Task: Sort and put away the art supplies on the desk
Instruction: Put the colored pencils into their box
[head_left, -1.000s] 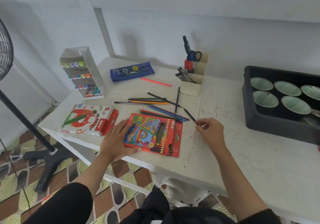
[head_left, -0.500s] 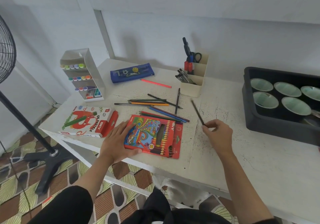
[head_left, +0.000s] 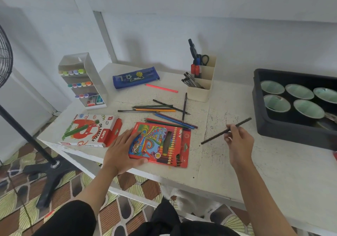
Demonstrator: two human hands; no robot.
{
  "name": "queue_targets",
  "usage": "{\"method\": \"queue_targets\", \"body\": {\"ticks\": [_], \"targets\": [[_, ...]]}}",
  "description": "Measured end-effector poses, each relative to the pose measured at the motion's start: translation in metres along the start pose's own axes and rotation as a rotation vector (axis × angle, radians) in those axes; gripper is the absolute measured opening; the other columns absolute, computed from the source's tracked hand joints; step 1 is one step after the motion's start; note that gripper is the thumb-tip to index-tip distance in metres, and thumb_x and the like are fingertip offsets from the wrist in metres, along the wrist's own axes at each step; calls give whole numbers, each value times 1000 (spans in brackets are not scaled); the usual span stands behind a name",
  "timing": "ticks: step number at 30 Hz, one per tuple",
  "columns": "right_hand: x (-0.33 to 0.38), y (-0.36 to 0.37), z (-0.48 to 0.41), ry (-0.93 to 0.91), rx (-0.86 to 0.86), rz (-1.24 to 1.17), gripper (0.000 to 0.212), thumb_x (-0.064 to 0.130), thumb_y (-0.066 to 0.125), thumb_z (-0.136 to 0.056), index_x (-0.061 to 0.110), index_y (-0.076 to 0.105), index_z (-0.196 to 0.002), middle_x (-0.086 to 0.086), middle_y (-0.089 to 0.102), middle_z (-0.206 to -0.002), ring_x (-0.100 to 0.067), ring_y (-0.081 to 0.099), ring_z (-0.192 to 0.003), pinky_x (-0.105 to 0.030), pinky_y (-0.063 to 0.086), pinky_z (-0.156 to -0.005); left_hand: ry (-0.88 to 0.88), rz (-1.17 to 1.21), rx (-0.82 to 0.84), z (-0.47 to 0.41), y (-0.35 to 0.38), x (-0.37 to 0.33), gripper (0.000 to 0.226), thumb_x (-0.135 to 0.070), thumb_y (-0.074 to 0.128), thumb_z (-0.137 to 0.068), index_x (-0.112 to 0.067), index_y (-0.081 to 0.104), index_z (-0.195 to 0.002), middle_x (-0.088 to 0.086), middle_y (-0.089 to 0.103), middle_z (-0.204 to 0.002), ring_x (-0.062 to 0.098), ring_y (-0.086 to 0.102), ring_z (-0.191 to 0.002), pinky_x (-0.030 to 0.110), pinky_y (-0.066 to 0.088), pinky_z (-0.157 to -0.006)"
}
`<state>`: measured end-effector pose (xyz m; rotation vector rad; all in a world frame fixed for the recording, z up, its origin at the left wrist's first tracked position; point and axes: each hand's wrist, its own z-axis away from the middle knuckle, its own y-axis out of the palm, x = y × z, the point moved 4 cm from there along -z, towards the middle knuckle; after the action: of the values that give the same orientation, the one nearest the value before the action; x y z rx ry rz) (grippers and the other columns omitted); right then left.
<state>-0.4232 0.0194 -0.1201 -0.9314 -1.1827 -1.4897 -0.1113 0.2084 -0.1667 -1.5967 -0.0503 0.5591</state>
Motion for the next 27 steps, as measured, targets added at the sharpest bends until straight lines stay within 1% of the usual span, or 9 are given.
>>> {"method": "queue_targets", "body": {"ticks": [1, 3, 8, 12, 14, 17, 20, 22, 27], "targets": [[0, -1, 0, 0, -19, -18, 9, 5, 54, -93, 6, 62, -99, -7, 57, -81, -11, 55, -62, -15, 49, -57, 0, -1, 2, 0, 0, 0, 114, -101, 26, -51, -39, 20, -147, -8, 19, -157, 18, 19, -144, 45, 20, -114], [0, -3, -1, -10, -52, -52, 22, -2, 57, -90, 8, 55, -109, -10, 59, -83, -12, 59, -62, -17, 53, -60, -2, 3, 4, 1, -1, 0, 115, -101, 25, -50, -39, 19, -147, -8, 18, -157, 17, 19, -144, 45, 20, -114], [-5, -1, 4, -9, -37, -113, 10, 3, 42, -98, 11, 45, -102, -15, 61, -76, -18, 64, -53, -24, 56, -54, -8, 11, 6, 0, -1, -1, 115, -101, 25, -49, -39, 20, -147, -8, 18, -157, 18, 18, -144, 46, 20, -114], [-19, 1, 6, -2, -42, -81, 10, 8, 40, -100, 16, 37, -105, -20, 64, -81, -24, 67, -58, -27, 57, -56, -6, 11, 8, 1, -1, -1, 115, -101, 25, -50, -39, 20, -146, -8, 19, -157, 17, 19, -144, 45, 21, -114], [-23, 3, 7, -5, -19, -62, 5, 11, 37, -101, 14, 39, -98, -23, 65, -84, -25, 68, -60, -28, 58, -58, -7, 5, 0, 1, -1, -1, 115, -101, 25, -50, -39, 22, -146, -7, 20, -156, 18, 20, -144, 45, 22, -115], [-28, 8, 9, 34, 35, -66, 22, 16, 31, -103, 12, 48, -90, -21, 65, -85, -23, 68, -61, -27, 58, -58, -7, 7, 0, 0, -2, -1, 116, -101, 25, -49, -39, 22, -147, -7, 21, -156, 18, 21, -143, 44, 22, -115], [-33, 14, 10, 25, 126, 67, 23, 10, 39, -101, 3, 60, -95, -13, 61, -91, -15, 62, -70, -19, 55, -60, -7, 15, 4, 0, -1, 0, 115, -101, 26, -49, -39, 22, -146, -8, 20, -156, 17, 20, -143, 44, 21, -115], [-36, 18, 10, 36, 214, 160, 19, 4, 45, -97, 1, 64, -100, -10, 60, -86, -14, 58, -71, -15, 53, -61, -6, 12, 7, 0, -1, 0, 115, -102, 25, -49, -41, 20, -146, -9, 19, -157, 17, 19, -144, 44, 21, -115], [-40, 30, 17, 18, 349, 346, 19, -3, 55, -90, 1, 68, -103, -9, 64, -75, -4, 62, -58, -13, 51, -59, -10, 4, 26, 0, 0, 1, 114, -102, 25, -49, -43, 15, -146, -11, 16, -157, 15, 16, -144, 41, 18, -115]]}}
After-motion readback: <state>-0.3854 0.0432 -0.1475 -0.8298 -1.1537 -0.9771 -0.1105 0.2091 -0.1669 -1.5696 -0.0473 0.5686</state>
